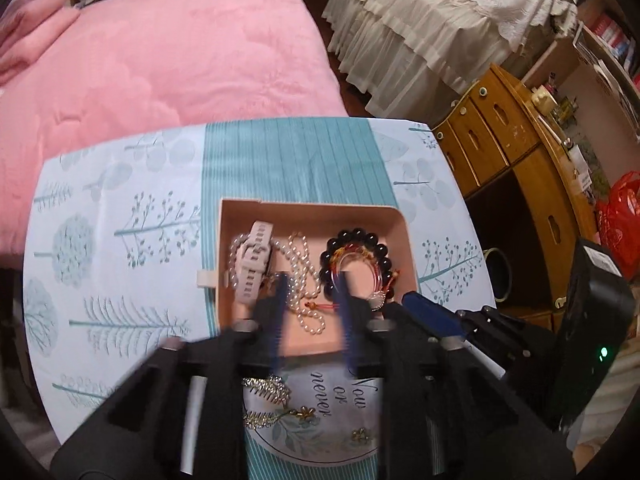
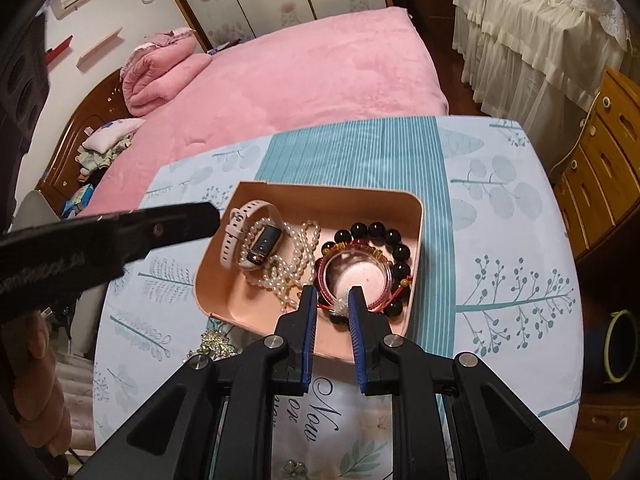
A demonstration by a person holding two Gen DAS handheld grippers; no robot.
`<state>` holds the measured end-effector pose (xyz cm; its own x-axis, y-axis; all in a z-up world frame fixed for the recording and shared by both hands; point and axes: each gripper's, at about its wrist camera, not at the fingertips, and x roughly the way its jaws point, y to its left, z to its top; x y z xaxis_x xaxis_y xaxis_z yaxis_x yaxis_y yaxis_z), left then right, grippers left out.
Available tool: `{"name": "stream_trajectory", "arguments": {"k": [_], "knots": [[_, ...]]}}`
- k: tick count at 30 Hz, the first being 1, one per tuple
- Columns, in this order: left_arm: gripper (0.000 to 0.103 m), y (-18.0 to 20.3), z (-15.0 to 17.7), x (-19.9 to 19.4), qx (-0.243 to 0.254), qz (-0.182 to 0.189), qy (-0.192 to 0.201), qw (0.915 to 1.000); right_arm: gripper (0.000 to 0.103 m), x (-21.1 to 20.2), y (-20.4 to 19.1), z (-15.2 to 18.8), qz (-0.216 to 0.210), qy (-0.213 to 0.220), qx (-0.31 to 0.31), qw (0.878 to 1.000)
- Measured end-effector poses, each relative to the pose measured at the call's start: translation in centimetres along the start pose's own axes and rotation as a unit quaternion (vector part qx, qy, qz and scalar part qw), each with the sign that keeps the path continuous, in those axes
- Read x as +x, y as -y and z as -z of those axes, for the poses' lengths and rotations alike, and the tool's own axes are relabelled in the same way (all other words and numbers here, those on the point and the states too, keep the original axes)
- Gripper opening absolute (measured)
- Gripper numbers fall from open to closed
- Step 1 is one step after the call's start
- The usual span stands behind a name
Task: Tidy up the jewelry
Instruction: 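Carry necklace and pendant into the pink box and open both tools, then move left tool toward gold hair comb while right tool approaches blue flower brooch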
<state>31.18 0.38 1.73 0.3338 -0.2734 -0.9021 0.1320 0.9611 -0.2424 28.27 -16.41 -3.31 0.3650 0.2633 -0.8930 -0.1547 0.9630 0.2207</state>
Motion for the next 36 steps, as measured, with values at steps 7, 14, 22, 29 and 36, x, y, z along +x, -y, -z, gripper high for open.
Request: {"name": "stream_trajectory", "arguments": {"k": [7, 14, 22, 29, 36], "knots": [[0.049, -1.7, 1.3, -1.8, -0.02, -0.013, 0.021, 0.9995, 0.02, 0.1, -0.1, 0.1, -0.002, -0.003, 0.0, 1.0], [0.049, -3.5, 3.0, -4.3, -0.025, -0.035, 0.041, 0.9982, 0.025, -1.7, -0.6, 1.1, -0.014, -0.001, -0.002, 1.0], [0.049, -4.8, 6.6, -5.2, -0.032, -0.055, 0.03, 0.9975, 0.026, -3.3, -1.5, 5.1, -0.021, -0.018, -0.019, 0.999], [0.049, -3.9, 11.4, -4.6, -0.013, -0.066, 0.009, 0.9977, 0.026, -4.7, -1.6, 9.6, -0.024, -0.039, -0.032, 0.998], [0.049, -1.9, 15.9, -2.7, 0.02, -0.074, -0.018, 0.9969, 0.026, -4.9, -2.0, 14.1, -0.03, -0.064, -0.05, 0.996]]}}
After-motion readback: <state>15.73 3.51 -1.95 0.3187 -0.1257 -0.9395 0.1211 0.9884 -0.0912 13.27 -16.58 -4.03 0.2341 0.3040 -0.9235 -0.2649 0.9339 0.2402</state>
